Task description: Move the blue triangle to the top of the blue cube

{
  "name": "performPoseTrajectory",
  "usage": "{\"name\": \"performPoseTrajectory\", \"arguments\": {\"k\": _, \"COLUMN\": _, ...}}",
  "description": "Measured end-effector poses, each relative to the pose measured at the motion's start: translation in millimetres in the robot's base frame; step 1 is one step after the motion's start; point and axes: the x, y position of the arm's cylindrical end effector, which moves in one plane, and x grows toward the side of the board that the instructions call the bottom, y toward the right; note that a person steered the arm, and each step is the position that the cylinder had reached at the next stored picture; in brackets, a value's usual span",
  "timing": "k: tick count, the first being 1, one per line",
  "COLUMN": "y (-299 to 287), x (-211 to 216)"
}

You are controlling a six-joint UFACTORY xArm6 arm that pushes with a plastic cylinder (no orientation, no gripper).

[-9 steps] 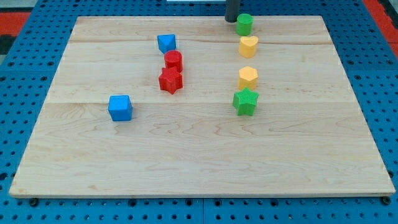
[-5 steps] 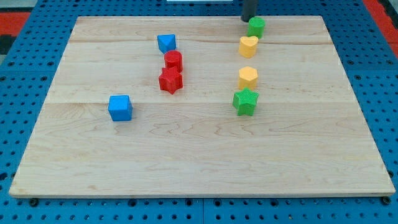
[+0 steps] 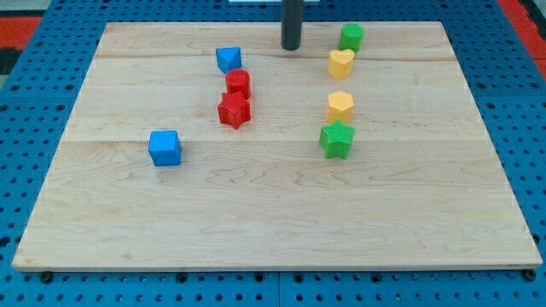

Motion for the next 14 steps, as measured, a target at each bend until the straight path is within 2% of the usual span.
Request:
{"name": "performPoseTrajectory", "arguments": {"k": 6, "y": 13.5, "x": 39.2}}
{"name": "performPoseTrajectory", "arguments": {"k": 8, "y": 12.0, "x": 4.4}}
{"name": "performPoseTrajectory", "arguments": {"k": 10, "y": -89.3, "x": 17.2}}
{"name": "performPoseTrajectory", "arguments": {"k": 11, "y": -121.7, "x": 36.0}}
{"name": "performPoseTrajectory", "arguments": {"k": 14, "y": -145.5, "x": 70.4}}
